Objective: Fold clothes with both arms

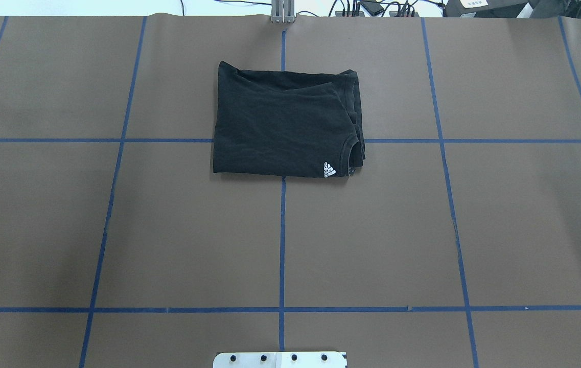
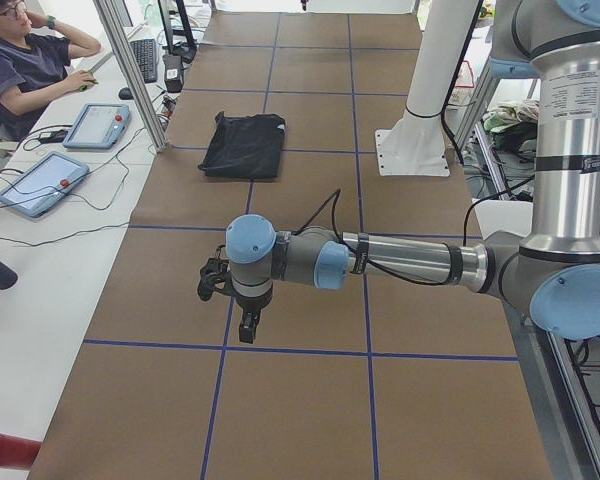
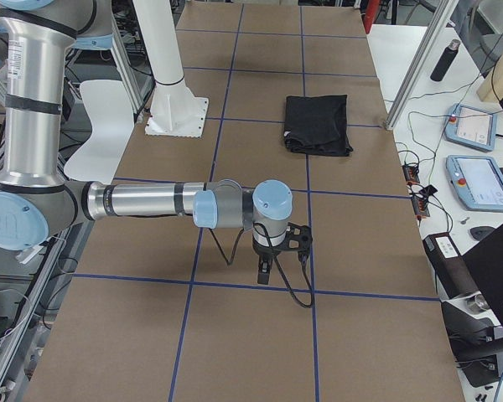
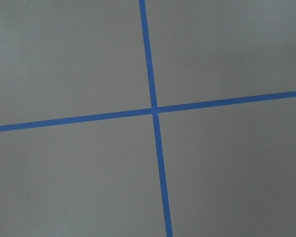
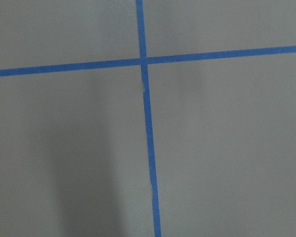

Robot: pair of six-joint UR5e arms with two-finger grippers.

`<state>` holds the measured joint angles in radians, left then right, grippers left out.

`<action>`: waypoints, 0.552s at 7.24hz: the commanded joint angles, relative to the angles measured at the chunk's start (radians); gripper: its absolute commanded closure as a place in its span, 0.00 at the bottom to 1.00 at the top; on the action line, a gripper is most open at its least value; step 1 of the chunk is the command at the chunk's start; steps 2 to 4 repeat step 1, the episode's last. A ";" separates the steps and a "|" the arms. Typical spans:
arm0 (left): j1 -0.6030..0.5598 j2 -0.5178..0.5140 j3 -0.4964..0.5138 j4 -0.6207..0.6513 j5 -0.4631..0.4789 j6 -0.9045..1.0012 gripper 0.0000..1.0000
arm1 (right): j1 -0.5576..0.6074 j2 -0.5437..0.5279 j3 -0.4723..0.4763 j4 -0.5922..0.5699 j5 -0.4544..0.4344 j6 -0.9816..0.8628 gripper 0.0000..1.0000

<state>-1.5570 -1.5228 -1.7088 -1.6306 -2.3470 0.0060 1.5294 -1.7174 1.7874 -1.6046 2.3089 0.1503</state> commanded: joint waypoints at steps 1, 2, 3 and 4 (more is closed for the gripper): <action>-0.002 0.003 0.000 0.000 0.000 0.000 0.00 | 0.000 0.001 0.001 0.000 0.007 0.000 0.00; -0.002 0.003 0.000 0.000 0.000 0.000 0.00 | 0.000 0.001 0.001 0.000 0.007 0.000 0.00; -0.002 0.003 0.000 0.000 0.000 0.000 0.00 | 0.000 0.001 0.001 0.000 0.007 0.000 0.00; -0.002 0.003 0.000 0.000 0.000 0.000 0.00 | 0.000 0.001 0.001 0.000 0.007 0.000 0.00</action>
